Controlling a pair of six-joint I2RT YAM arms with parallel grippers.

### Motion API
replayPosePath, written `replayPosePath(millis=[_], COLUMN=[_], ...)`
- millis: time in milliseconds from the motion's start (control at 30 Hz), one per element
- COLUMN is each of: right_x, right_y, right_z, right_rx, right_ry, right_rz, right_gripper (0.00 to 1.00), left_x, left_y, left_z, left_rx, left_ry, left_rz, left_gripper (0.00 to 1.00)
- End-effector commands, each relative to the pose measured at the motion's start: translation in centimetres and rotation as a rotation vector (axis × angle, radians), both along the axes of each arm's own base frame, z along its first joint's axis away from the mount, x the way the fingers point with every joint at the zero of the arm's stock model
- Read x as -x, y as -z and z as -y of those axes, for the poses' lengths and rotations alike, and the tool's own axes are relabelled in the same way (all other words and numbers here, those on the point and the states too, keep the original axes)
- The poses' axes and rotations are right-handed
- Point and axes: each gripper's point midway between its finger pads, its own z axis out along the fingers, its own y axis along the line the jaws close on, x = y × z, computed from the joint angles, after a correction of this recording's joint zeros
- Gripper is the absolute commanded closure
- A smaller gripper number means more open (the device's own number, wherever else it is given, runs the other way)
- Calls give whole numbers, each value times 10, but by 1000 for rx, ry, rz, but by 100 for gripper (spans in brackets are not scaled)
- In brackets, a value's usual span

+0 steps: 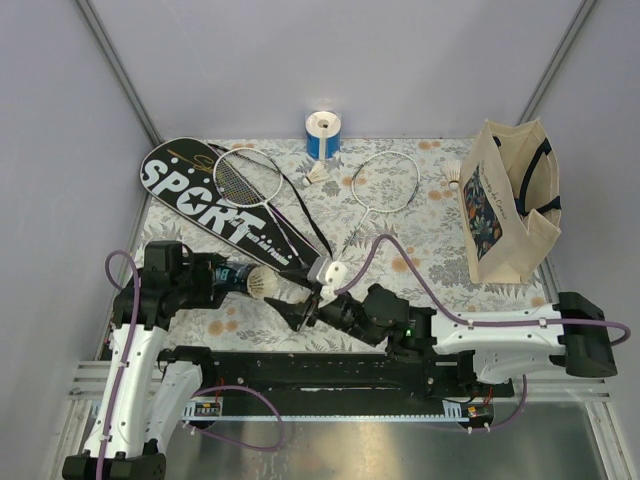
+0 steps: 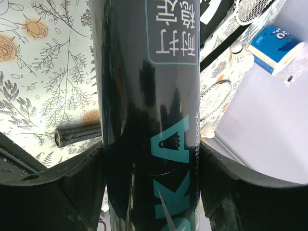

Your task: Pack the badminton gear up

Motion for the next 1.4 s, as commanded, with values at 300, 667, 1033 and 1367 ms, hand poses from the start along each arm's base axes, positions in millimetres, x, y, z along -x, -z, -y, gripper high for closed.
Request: replayPosePath(millis=[300, 667, 1033, 1367], right_x=[-47, -63, -45, -54], right_y=[7, 24, -4, 33], right_z=[10, -34, 15, 33], right_rx=[154, 201, -28, -208], right_ry=[217, 152, 119, 193], right_rz=[-140, -223, -286, -465], right_gripper=[35, 38, 27, 30], left_x=[-4, -7, -36, -56], left_y=[-25, -32, -76, -161], left_z=[9, 11, -9, -7], left_rx=[28, 32, -96, -219], left_ry=[55, 67, 21, 118], left_rz=[114, 139, 264, 552], left_gripper=[88, 88, 89, 89])
